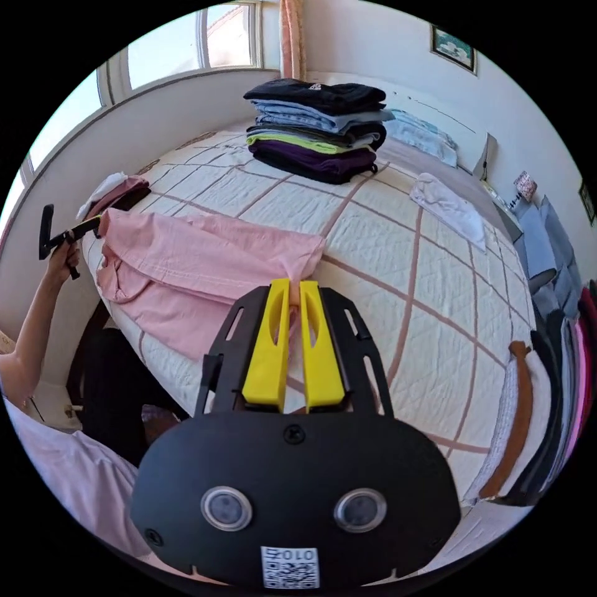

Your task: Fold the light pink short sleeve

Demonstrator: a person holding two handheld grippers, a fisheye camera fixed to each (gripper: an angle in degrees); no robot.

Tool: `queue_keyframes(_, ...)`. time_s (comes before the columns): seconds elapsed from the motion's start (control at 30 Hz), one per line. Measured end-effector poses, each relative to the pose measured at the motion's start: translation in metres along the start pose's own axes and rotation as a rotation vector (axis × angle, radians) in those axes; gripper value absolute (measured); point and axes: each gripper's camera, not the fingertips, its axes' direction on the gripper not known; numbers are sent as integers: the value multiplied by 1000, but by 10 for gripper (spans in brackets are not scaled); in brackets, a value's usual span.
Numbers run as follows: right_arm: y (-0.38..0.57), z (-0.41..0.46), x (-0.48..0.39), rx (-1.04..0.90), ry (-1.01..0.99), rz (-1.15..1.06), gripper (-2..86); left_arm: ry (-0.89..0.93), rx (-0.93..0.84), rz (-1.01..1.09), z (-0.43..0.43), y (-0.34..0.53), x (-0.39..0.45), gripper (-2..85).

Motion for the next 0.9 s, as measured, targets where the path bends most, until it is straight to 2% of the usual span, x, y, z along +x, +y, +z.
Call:
queue_keyframes(0.13, -60, -18, 11, -24, -30, -72, 43, -67, 95, 27, -22, -55, 3, 0)
queue_keyframes(0.23, -101, -41, 64, 254, -222, 188, 51, -213, 164, -61, -38, -86, -3, 3)
queue_keyframes(0.27, -106, -41, 88, 357, -334, 304, 58, -202, 145, -76, -41, -94, -3, 7)
queue_keyframes(0.33, -110, -35, 101, 399, -365, 398, 84, -72, 110, 3, -43, -98, 12, 15)
queue_keyframes(0.37, -112, -30, 96, 373, -319, 389, 116, -1, 95, 121, -44, -92, 39, 27)
queue_keyframes(0.43, -108, -17, 84, 284, -246, 348, 141, -15, 14, 287, -37, -70, 86, 55)
queue_keyframes(0.57, -67, 14, 65, 168, -210, 224, 124, -15, -185, 480, -9, 7, 157, 95)
queue_keyframes(0.67, -53, 27, 41, 127, -287, 15, 114, -189, -171, 654, 0, 45, 194, 99)
queue_keyframes(0.8, -57, 47, 20, 49, -278, -91, 108, -210, -171, 696, 19, 41, 211, 90)
queue_keyframes(0.9, -64, 58, 14, 11, -283, -124, 102, -176, -266, 682, 44, 24, 209, 68)
